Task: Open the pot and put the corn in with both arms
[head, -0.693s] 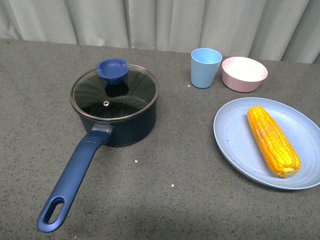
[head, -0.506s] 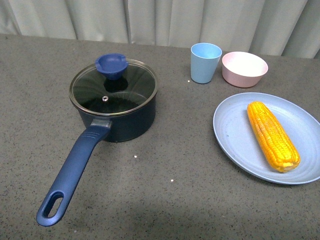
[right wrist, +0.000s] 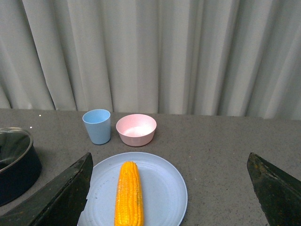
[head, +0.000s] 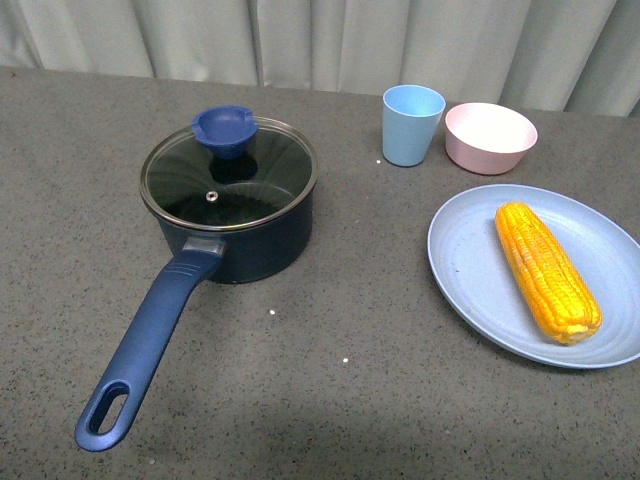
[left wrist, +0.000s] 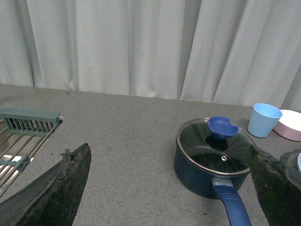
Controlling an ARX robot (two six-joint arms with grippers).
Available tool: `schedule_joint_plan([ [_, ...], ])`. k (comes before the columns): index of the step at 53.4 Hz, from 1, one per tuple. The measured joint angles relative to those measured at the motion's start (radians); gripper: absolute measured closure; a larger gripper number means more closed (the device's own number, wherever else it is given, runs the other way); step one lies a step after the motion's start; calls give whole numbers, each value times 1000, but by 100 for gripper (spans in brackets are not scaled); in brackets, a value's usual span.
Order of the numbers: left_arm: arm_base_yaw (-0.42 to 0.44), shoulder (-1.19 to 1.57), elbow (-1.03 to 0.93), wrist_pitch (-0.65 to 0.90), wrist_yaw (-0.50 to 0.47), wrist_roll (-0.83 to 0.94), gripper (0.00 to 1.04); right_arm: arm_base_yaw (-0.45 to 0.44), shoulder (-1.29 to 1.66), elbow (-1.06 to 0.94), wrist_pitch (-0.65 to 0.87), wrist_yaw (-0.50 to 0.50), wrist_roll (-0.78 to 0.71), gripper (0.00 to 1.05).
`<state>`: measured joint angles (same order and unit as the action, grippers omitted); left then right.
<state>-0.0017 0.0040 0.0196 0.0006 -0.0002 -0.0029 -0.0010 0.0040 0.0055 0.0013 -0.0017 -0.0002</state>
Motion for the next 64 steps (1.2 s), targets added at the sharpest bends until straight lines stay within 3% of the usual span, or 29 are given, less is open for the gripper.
schedule_joint_plan([
  [64,0,0,0,0,0,0,6,0,0,0,0,0,0,9],
])
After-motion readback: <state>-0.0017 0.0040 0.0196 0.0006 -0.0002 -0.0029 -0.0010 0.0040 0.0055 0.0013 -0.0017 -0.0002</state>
